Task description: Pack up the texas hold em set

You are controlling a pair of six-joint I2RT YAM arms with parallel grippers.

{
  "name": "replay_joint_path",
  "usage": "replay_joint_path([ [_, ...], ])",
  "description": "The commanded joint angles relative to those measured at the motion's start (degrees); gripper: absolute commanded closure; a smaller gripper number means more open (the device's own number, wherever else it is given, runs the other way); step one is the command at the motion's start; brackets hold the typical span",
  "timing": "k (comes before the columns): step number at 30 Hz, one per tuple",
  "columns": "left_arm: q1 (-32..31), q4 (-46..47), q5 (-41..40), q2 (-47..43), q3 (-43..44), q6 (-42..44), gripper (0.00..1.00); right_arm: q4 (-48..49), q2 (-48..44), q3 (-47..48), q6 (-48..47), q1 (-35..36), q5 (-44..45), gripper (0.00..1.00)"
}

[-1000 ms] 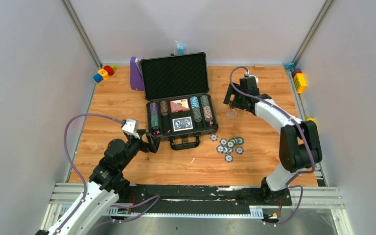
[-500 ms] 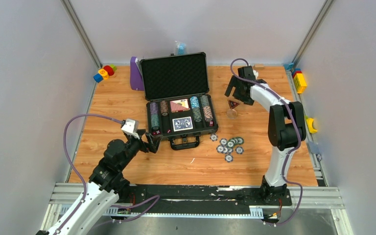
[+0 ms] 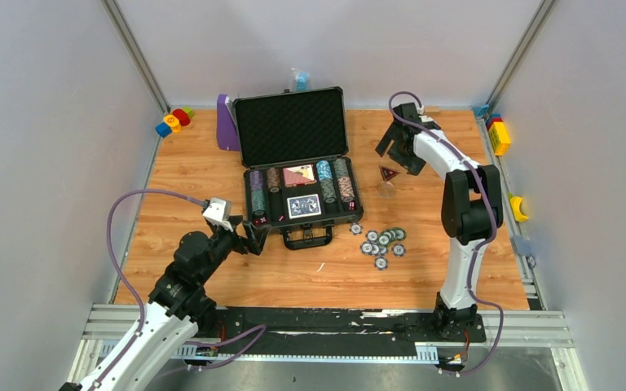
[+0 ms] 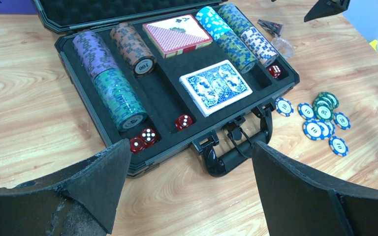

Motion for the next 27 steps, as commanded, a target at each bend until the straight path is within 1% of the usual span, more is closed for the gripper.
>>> replay_joint_path([
  [1, 0.0, 2.7, -0.7, 0.6, -0.3, 0.3, 0.0, -2.3, 0.8, 3.1, 3.8, 1.1, 3.8, 0.01],
  [5, 0.0, 2.9, -0.3, 1.2, -0.1, 0.5, 0.0, -4.6, 2.0, 5.6, 4.6, 2.4, 6.5, 0.01],
  [12, 0.0, 3.3, -0.2, 1.2, -0.2, 0.5, 0.0, -5.1, 3.7, 7.5, 4.7, 2.9, 5.1, 0.02],
  [24, 0.0, 3.4, 0.0, 1.1, -0.3, 0.7, 0.0, -5.2, 4.0, 7.5, 4.5, 3.7, 5.3, 0.02],
  [27, 0.0, 3.5, 0.0, 1.1, -0.4, 0.8, 0.0, -5.2, 4.7, 7.6, 4.6, 4.5, 6.8, 0.02],
])
